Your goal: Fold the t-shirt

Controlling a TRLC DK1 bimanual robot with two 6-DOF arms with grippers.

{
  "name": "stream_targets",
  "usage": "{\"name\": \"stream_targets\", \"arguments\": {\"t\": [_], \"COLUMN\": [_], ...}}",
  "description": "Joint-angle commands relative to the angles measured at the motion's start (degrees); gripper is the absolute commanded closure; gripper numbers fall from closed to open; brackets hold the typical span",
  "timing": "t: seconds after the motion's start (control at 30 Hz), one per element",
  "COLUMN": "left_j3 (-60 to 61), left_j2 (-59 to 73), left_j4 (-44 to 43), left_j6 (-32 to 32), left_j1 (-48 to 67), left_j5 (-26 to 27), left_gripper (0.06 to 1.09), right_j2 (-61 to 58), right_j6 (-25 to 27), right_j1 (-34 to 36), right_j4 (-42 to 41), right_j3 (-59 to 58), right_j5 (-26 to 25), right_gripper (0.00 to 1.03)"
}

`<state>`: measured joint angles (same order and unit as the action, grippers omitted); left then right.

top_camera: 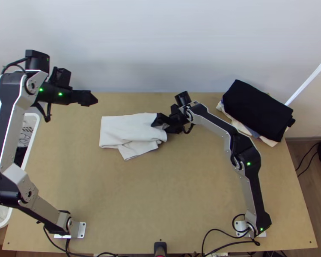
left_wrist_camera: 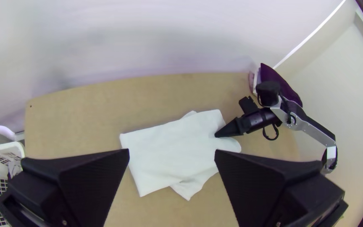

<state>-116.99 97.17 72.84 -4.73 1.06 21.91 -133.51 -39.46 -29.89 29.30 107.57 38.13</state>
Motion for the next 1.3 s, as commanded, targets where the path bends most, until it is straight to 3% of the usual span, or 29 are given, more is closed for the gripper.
{"name": "stream_targets", "arguments": {"t": [0.0,0.3,0.33,0.37,0.43,0.47,0.67,1.0,1.27], "left_j3": [0.8,0.9,0.9,0.9,0.8,0.9,0.9,0.8,0.8], "left_j2": [-2.3,-3.7,-3.9,-4.0,-4.2,-4.2,-4.1,-4.1,-3.8], "left_j4": [1.6,4.2,4.2,4.2,4.2,4.2,4.2,3.7,3.5], "left_j6": [-1.5,-3.0,-3.0,-3.0,-3.0,-3.0,-2.7,-2.7,-2.4], "left_j1": [-1.1,-3.2,-3.2,-3.2,-3.2,-3.2,-3.1,-3.0,-2.2], "left_j5": [-0.6,-1.3,-1.4,-1.4,-1.4,-1.4,-1.4,-1.3,-1.3], "left_gripper": [0.1,0.1,0.1,0.1,0.1,0.1,0.1,0.1,0.1], "right_j2": [-4.6,-11.1,-11.2,-11.2,-10.5,-9.7,1.6,22.0,28.7], "right_j6": [-1.9,-5.6,-6.1,-6.1,-5.1,-4.5,-1.1,-1.6,-1.7], "right_j1": [-2.5,-6.3,-6.4,-6.4,-6.2,-5.9,-3.3,4.6,16.8], "right_j4": [0.0,1.6,1.6,1.6,1.8,2.1,3.0,2.7,1.2], "right_j3": [3.6,16.4,16.5,16.5,15.9,15.6,9.7,7.0,9.5], "right_j5": [0.6,0.9,1.6,1.8,1.8,1.8,1.9,2.7,2.9], "right_gripper": [0.04,0.04,0.09,0.29,0.83,1.01,1.0,1.0,1.0]}}
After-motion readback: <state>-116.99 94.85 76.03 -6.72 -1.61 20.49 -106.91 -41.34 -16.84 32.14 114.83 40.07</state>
